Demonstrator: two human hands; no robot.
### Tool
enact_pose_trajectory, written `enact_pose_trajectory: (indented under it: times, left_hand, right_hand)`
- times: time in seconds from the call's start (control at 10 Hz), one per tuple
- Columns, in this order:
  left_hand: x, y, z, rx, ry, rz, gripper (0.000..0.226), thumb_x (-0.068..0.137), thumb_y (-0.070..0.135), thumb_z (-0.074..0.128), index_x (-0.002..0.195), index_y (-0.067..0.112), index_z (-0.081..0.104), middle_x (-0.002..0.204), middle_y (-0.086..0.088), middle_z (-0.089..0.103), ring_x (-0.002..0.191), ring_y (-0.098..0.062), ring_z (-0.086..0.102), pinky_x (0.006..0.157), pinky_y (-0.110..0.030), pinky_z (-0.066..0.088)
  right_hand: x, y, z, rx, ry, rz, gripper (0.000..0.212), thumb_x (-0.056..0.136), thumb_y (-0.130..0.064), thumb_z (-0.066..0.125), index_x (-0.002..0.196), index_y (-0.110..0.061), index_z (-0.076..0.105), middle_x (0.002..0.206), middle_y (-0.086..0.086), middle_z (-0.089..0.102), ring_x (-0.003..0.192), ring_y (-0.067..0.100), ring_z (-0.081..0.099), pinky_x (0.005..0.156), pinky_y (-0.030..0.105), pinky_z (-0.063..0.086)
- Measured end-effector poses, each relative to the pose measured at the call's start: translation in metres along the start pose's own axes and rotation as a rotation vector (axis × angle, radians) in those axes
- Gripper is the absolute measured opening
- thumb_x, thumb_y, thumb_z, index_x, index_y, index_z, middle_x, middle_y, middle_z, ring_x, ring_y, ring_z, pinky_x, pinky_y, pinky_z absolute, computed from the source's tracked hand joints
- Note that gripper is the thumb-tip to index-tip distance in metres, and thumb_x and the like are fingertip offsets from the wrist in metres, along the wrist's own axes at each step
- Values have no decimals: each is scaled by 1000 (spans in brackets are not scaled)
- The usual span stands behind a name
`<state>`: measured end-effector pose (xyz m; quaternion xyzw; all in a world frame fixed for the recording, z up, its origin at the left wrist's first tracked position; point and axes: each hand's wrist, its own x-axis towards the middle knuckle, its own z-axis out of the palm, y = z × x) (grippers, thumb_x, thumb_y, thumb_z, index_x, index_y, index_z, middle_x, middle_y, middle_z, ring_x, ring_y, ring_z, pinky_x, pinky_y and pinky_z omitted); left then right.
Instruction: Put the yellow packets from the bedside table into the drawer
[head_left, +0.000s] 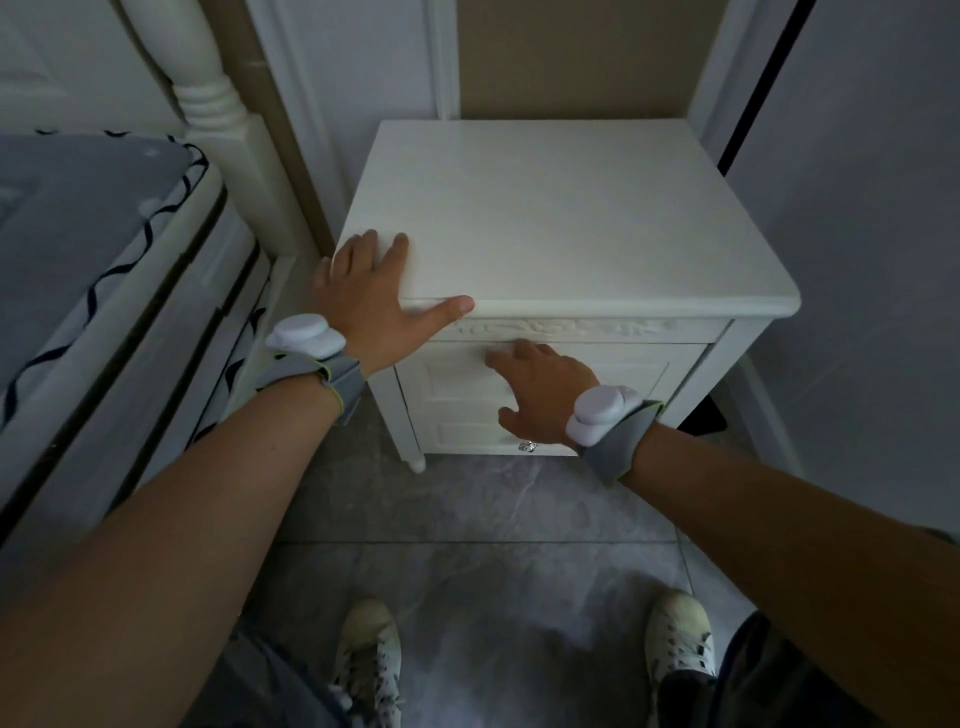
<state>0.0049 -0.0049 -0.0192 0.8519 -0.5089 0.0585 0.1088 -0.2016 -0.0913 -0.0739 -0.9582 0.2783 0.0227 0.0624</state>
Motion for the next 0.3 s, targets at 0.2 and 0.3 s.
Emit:
enact_pose_trajectory:
  times: [0.2, 0.3]
  left_hand:
    - [-2, 4, -7, 6, -8, -5, 118, 66, 101, 21, 155, 24, 22, 161, -12, 22, 147, -31, 19, 118, -54, 20]
    - [-3, 5, -11, 24, -38, -7, 119, 65, 102, 18, 155, 24, 20, 161, -11, 21, 148, -31, 18, 118, -54, 18]
  right_hand:
    - [-1, -5, 0, 30, -9, 36, 69, 86, -43, 60, 147, -28, 32, 147, 10, 37, 132, 33, 41, 98, 45, 45]
    - [-3, -7, -5, 107, -8, -6, 67, 87, -43, 59, 146, -25, 34, 144, 9, 42, 125, 32, 48, 94, 44, 49]
